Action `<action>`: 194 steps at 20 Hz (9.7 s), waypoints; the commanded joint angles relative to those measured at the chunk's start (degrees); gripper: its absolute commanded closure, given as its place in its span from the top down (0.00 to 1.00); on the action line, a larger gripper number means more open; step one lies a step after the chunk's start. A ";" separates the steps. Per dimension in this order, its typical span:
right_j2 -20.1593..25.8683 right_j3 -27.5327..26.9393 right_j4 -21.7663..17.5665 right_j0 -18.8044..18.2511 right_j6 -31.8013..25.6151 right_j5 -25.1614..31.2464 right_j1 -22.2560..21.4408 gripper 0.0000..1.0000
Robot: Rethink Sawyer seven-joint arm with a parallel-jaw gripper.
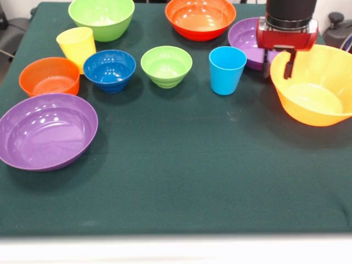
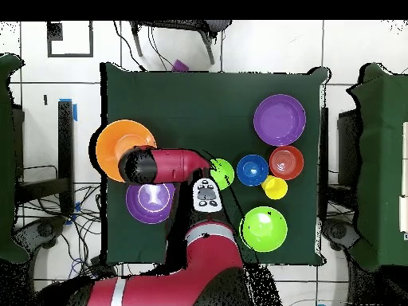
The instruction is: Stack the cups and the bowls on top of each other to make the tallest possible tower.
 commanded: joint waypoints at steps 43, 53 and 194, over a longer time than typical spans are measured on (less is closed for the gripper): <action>5.71 -12.14 -3.60 -5.28 -6.52 19.10 -1.59 0.00; 7.65 -16.01 -5.57 -9.00 -10.55 23.44 -2.43 0.00; -37.81 -35.42 -47.81 12.85 36.96 -10.15 18.75 0.00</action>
